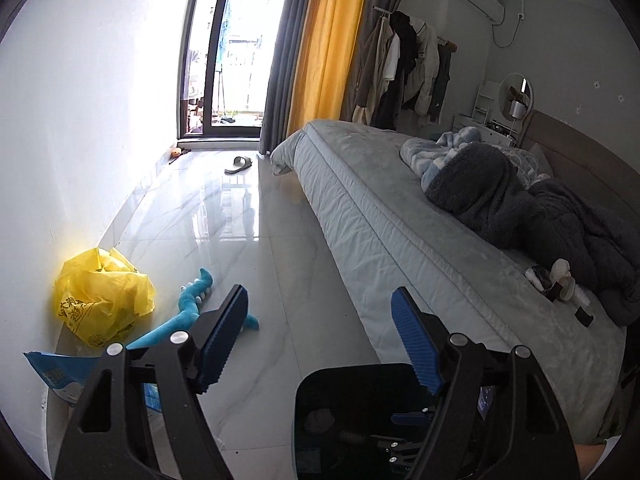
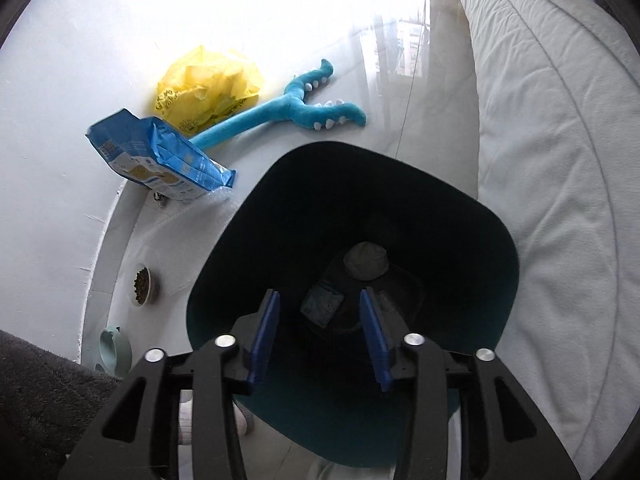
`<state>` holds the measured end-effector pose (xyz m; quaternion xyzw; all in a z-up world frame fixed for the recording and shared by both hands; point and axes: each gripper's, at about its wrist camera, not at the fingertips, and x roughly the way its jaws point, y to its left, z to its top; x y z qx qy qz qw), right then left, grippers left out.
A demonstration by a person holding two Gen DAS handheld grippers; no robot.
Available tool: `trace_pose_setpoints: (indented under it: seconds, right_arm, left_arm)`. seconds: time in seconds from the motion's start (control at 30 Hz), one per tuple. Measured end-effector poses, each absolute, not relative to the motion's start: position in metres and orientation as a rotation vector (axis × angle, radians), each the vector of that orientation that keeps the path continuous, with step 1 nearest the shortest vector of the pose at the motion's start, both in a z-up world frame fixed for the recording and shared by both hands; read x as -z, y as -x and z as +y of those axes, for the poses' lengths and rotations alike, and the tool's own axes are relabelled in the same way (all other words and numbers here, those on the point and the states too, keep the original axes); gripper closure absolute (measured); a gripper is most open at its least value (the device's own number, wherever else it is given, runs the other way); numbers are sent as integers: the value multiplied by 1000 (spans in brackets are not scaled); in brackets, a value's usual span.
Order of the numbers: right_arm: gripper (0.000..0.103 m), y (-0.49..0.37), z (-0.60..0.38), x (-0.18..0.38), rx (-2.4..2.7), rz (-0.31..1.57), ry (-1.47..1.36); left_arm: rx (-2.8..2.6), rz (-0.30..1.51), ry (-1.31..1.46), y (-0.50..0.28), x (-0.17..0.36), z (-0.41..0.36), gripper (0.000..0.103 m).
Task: Collect trash
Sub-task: 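Carry diaper pack and tape roll to the teal bin and release both, then move both tools back over the bed toward the black wrapper and clip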
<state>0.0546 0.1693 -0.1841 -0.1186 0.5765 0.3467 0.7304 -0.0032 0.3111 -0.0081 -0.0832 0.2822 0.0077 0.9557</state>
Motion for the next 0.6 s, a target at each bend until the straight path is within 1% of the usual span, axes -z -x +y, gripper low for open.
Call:
trace_pose_setpoints:
  seconds: [0.07,0.2,0.27,0.33,0.4,0.6]
  right_arm:
    - [42,-54,163,174,-759,1244,250]
    - [36,-56,147,151,-761,1195,206]
    - [35,-57,138,138,-766,1166,185]
    - [34,-57,129,127,-772,1134,173]
    - [34,-56,121,114,-783,1099,165]
    - [33,-55,92,85,-799,1024,129]
  left_arm:
    - [-23,566,161,3,4,305,29]
    - [-29,564,124,1,-6,289,28]
    - [-12,569,127,0,-9,282,26]
    - [4,562,132,1,-12,274,19]
    - [-15,553,125,1,-15,267,14]
    - [-10,541,137,-5,-25,245,10]
